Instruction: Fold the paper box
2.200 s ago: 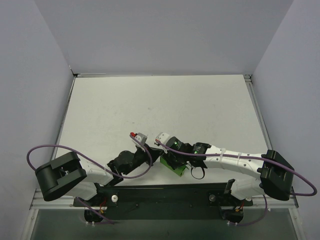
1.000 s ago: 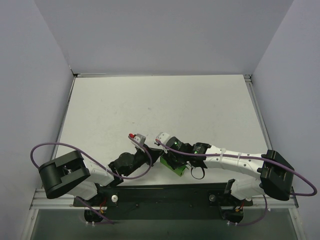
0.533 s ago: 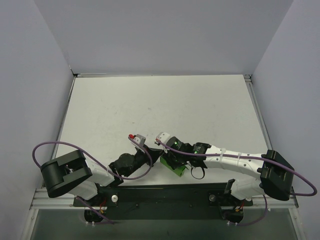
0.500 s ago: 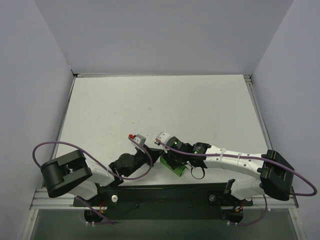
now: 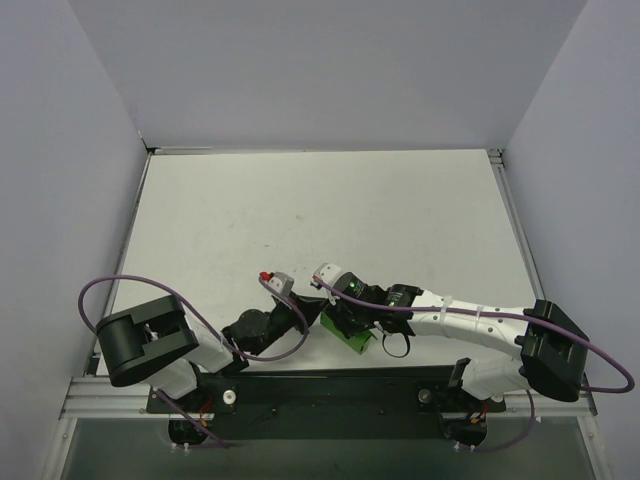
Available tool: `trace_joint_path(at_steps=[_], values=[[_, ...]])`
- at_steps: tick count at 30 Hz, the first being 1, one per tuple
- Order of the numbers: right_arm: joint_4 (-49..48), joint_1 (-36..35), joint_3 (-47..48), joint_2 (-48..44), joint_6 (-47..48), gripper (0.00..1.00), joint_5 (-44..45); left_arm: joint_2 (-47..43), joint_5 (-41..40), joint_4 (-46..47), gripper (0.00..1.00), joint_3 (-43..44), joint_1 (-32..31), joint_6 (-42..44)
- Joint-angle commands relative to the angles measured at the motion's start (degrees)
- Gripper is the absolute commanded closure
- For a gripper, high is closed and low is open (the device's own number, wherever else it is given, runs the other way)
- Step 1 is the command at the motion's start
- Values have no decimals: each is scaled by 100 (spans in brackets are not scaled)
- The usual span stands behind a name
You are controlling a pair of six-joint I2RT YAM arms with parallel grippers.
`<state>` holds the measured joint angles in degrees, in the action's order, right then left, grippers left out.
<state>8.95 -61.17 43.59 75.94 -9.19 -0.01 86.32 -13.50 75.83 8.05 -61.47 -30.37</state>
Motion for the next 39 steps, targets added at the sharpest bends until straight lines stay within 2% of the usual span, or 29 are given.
trace_joint_path(at_steps=[1,23,29,39], values=[[28,35,255,-229,-12,100,98,306,32,-1246,100,-331,-102,233],[142,43,387,-141,-83,100,106,87,-320,-2494,100,-243,-462,-57],[177,44,422,-97,-127,100,133,262,-364,-2617,100,-103,-576,-30],[212,17,422,-123,-250,99,186,236,-795,-2978,100,-58,-1024,-303]])
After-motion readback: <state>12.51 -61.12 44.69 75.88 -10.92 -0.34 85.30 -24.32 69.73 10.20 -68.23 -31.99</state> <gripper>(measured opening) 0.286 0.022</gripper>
